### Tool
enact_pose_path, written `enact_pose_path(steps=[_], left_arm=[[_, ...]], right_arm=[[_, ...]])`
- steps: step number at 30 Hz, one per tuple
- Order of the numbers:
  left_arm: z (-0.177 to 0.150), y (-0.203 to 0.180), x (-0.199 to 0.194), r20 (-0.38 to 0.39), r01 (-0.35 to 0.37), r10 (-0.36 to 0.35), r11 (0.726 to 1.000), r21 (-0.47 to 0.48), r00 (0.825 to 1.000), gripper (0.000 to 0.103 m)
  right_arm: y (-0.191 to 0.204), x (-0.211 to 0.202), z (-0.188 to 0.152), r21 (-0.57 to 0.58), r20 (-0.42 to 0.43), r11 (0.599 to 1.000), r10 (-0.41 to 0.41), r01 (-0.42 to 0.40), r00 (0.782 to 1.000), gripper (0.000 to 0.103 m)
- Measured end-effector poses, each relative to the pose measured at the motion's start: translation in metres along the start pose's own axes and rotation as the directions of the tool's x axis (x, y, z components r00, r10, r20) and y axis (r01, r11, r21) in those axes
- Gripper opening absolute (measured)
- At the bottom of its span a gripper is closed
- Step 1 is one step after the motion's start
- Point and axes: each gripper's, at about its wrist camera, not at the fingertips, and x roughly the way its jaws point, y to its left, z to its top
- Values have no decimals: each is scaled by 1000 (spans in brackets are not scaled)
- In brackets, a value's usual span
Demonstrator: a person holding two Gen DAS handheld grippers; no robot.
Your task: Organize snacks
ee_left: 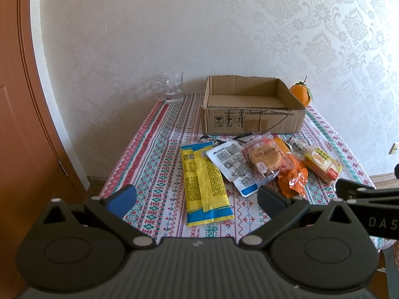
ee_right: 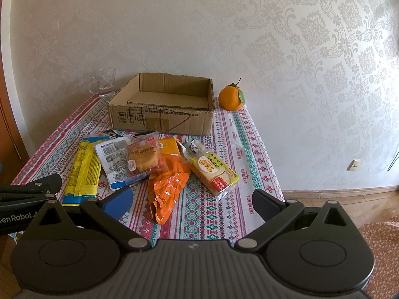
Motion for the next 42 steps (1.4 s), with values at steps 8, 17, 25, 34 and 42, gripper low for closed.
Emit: enact_pose_path(steps=[8, 17, 25, 34, 42], left_arm=[[0, 0, 1, -1, -1, 1, 1000, 0, 1000, 102], [1, -2, 5, -11, -4, 4, 1000, 5, 1000, 102], [3, -5, 12, 2, 1, -2, 999, 45, 1000, 102], [8, 1, 32, -5, 11, -10, 1000, 20, 1000, 102], [11, 7, 58, -43, 7, -7, 1000, 6, 999, 102]], right_arm=[[0, 0, 0, -1, 1, 1000, -1, 1, 1000, 103], [1, 5, 0, -8, -2, 1000, 4, -4, 1000, 103], [2, 14, 2, -29, 1, 999, 21, -21, 1000, 103], [5, 29, 6, -96, 9, 993, 75, -74, 997, 103], [-4, 56, 1, -158, 6, 984, 84, -82, 996, 103]])
